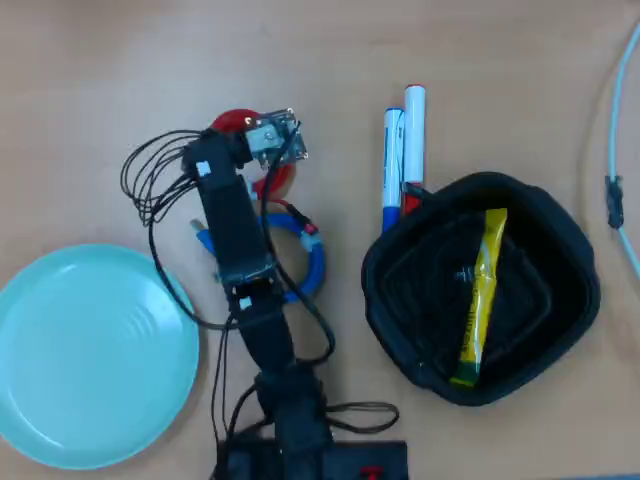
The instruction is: Put a black charging cable in a black bowl and put a red charging cable in a green bowl
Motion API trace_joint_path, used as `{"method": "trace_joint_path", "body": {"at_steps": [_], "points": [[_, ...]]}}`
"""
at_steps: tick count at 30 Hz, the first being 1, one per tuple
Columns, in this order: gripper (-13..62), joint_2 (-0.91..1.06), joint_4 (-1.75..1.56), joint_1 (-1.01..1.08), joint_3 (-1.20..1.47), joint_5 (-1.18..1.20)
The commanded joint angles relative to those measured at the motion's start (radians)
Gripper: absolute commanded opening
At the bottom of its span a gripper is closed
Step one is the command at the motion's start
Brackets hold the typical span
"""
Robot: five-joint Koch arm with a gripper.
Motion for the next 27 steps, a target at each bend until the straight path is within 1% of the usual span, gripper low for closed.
{"method": "trace_joint_path", "body": {"at_steps": [1, 2, 3, 6, 8, 11, 22, 27], "points": [[54.1, 0.009, 0.012, -0.028, -0.081, -0.009], [59.8, -0.011, 0.012, -0.034, -0.081, -0.012], [60.4, -0.029, 0.012, -0.035, -0.083, -0.011], [55.9, -0.091, 0.012, -0.035, -0.087, -0.006], [54.8, -0.140, 0.012, -0.037, -0.097, -0.005], [54.8, -0.175, 0.017, -0.044, -0.091, -0.005], [54.8, -0.173, 0.133, -0.109, -0.067, 0.035], [54.7, -0.176, 0.137, -0.114, -0.069, 0.051]]}}
